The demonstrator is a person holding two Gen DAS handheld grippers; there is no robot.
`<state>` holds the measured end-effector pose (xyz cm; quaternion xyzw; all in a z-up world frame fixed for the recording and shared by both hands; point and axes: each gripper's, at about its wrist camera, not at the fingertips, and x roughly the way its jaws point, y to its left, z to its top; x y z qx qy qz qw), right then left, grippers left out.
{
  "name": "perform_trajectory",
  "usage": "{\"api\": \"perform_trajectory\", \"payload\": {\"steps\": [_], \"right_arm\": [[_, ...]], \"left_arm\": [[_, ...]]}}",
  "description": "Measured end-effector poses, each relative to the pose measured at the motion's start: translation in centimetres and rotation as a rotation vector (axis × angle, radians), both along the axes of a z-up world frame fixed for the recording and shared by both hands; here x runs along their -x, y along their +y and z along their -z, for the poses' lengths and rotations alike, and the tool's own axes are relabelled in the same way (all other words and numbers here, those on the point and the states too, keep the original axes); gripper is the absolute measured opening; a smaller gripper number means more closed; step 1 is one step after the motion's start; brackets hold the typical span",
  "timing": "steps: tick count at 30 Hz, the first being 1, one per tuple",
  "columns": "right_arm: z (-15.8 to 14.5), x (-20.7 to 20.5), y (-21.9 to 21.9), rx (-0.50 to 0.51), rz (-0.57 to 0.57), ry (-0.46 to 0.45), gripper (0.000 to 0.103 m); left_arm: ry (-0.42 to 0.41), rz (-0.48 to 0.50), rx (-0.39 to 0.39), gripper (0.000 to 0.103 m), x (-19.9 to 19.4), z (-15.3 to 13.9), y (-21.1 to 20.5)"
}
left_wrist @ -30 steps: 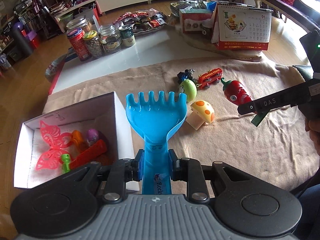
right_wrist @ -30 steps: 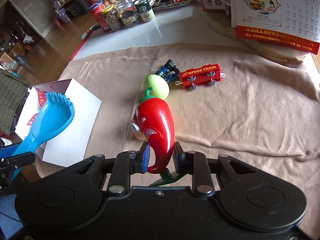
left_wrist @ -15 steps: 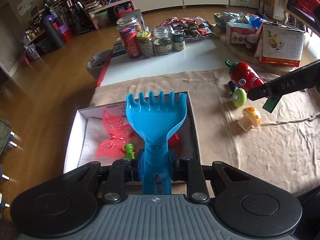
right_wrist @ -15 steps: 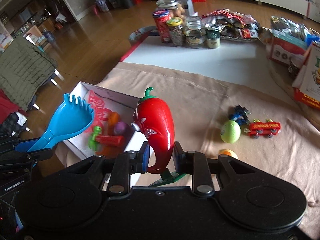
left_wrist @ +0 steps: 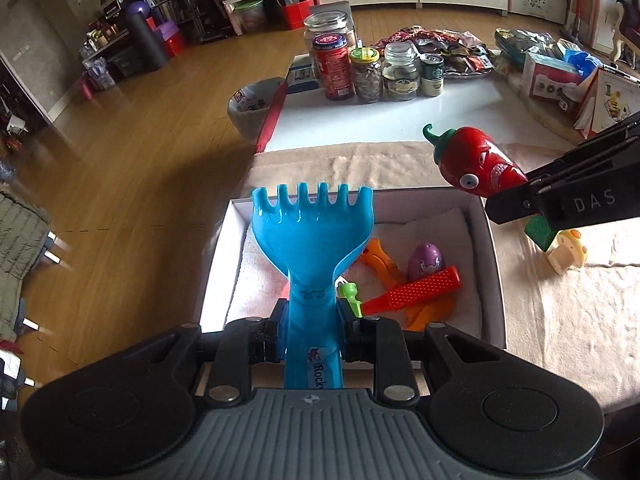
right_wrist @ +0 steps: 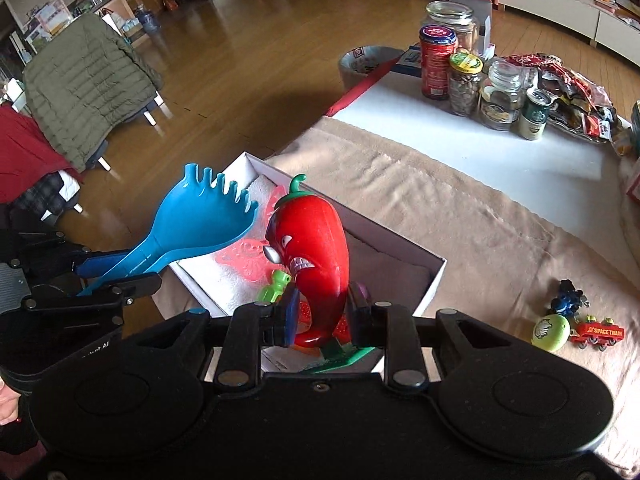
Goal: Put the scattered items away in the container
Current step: 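Carry the chili in the right tool while the left tool carries the blue rake to the box, then open the right tool over the box while the left tool releases the rake inside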
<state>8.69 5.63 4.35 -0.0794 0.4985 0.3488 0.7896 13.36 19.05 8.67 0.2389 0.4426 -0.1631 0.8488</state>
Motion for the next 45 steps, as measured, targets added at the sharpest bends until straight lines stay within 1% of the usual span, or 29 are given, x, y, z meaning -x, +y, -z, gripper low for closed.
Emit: {"api": "perform_trajectory", "payload": {"steps": [9, 17, 28, 33, 37, 39, 40, 42, 45], "right_arm": [[1.6, -0.6, 2.7, 0.062, -0.029, 0.028, 0.026], [3.2, -1.6, 3.7, 0.110, -0.023, 0.063, 0.026], [6.4, -3.5, 4.4, 0.132, 0.026, 0.152, 0.026], [7.8, -3.8, 3.9, 0.155, 0.063, 0.178, 0.026], [8.3, -4.4, 2.9, 0.126, 0.102, 0.197, 0.033], [7.9, -4.3, 2.6, 0.116, 0.104, 0.184, 0.035], [7.7, -4.1, 2.5, 0.117, 0.099, 0.170, 0.037], [7.1, -3.5, 2.4, 0.125, 0.080, 0.137, 0.050], [6.0, -2.4, 2.3, 0.129, 0.040, 0.079, 0.052]], "left_arm": [[0.073, -0.051, -0.010, 0.024, -3.6, 2.4, 1.8], [0.115, -0.069, -0.019, 0.024, -5.6, 3.9, 1.9], [0.133, -0.069, -0.041, 0.024, -6.6, 5.2, 1.2], [0.136, -0.073, -0.050, 0.024, -7.0, 5.5, 1.3], [0.135, -0.077, -0.058, 0.024, -7.3, 5.9, 1.4], [0.139, -0.077, -0.062, 0.024, -7.3, 6.1, 1.4], [0.139, -0.077, -0.065, 0.024, -7.3, 6.1, 1.4], [0.139, -0.075, -0.075, 0.024, -7.3, 6.3, 1.3], [0.145, -0.076, -0.078, 0.024, -7.4, 6.3, 1.2]]}}
